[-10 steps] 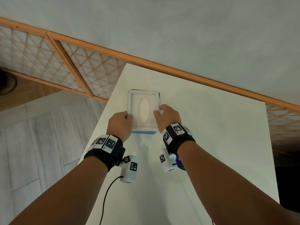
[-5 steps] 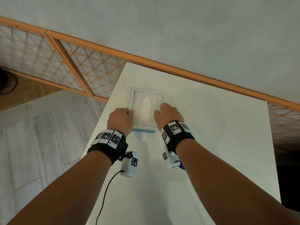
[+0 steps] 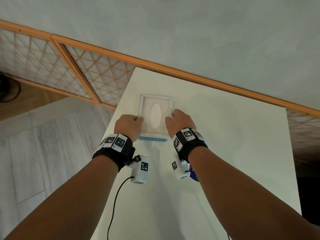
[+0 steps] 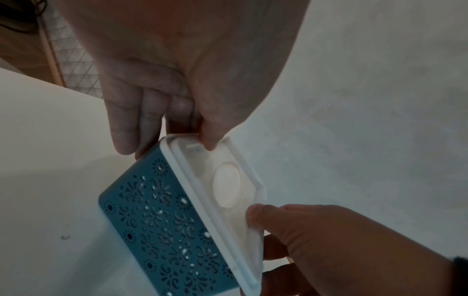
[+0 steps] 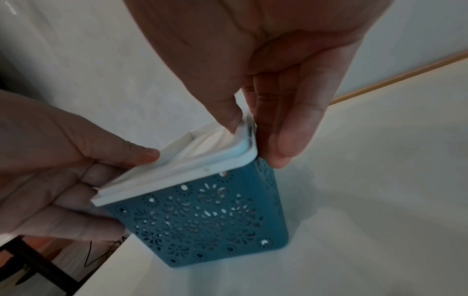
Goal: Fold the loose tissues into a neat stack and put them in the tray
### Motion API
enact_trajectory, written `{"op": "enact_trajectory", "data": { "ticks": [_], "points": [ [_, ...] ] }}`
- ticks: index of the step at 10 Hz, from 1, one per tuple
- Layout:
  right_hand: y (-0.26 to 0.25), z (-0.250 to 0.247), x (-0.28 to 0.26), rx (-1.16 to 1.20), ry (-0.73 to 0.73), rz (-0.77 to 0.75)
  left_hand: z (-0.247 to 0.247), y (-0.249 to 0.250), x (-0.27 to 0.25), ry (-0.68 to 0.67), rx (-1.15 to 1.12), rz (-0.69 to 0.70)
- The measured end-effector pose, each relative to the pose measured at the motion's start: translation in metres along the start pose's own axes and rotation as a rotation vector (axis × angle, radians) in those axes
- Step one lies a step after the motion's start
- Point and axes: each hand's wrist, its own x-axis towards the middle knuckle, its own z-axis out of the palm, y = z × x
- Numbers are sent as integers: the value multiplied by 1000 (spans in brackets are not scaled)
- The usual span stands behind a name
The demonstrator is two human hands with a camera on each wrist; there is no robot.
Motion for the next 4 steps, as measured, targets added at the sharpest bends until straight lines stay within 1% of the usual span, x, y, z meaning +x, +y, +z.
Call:
{"op": "enact_trajectory", "data": {
  "ticks": [1, 3, 4],
  "points": [
    [2, -1, -1, 53, 6, 4, -1, 2, -1, -3, 4, 3],
    [3, -12, -9, 123, -32, 32, -8, 1, -4, -17, -32, 39],
    [14, -17, -21, 133, -7, 65, -18, -15, -4, 23, -24, 79]
  ]
}}
